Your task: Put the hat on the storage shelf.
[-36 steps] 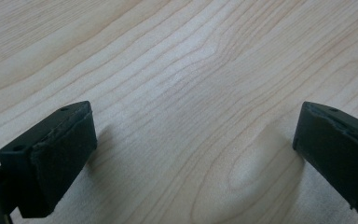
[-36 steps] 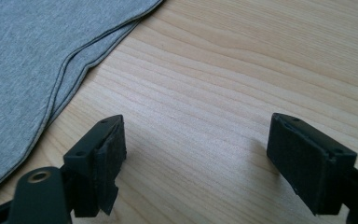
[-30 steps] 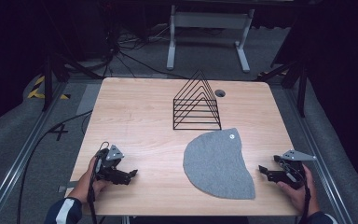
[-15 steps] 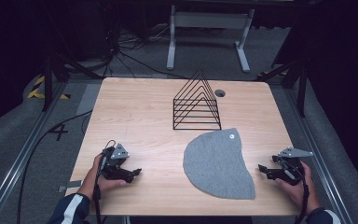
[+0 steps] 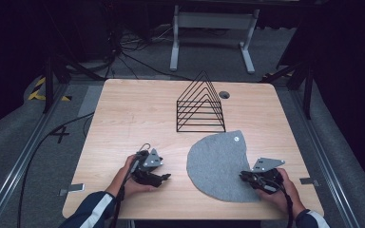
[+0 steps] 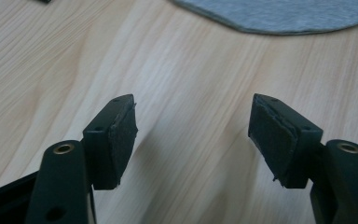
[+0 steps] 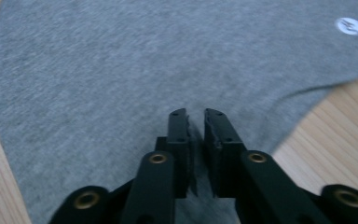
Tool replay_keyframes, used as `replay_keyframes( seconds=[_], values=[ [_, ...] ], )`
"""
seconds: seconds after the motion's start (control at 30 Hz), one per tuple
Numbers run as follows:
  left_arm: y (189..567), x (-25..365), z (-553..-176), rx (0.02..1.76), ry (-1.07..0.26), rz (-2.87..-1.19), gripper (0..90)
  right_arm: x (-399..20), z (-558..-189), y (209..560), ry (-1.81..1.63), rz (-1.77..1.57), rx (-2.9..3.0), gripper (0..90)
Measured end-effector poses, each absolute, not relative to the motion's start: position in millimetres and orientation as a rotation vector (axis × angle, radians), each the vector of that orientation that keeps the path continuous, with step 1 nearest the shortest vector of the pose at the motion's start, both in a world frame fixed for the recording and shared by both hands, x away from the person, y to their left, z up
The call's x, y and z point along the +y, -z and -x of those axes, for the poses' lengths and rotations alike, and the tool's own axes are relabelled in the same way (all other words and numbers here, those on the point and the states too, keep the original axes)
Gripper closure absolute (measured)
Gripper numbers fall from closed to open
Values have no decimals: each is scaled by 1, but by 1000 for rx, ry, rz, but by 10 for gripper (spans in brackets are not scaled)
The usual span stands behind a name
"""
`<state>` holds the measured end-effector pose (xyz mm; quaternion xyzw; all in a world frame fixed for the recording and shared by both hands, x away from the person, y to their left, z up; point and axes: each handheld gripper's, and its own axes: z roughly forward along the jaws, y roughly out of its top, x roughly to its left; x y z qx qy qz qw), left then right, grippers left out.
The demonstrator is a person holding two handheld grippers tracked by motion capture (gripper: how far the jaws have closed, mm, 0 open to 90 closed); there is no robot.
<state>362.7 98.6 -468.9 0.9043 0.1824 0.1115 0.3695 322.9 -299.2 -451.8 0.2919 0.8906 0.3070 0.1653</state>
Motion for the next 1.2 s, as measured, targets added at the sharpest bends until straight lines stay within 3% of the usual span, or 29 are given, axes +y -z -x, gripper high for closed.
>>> replay_keyframes(
  seconds=[0.37, 0.57, 0.73, 0.9, 1.0, 1.2],
  values=[
    [456, 45, -337, 300, -260, -2309, 379, -238, -312, 455, -941, -747, 2606, 856],
    [455, 26, -323, 250, -221, -2305, 383, -210, -309, 455, -952, -740, 2615, 797],
    [464, 16, -319, 238, -197, -2335, 378, -225, -328, 438, -985, -707, 2509, 783],
    [469, 21, -326, 263, -177, -2354, 350, -257, -371, 436, -925, -793, 2379, 795],
    [472, 30, -336, 302, -132, -2341, 312, -268, -389, 444, -901, -834, 2375, 769],
    [469, 64, -354, 403, -170, -2368, 275, -280, -394, 455, -873, -852, 2433, 782]
  ],
)
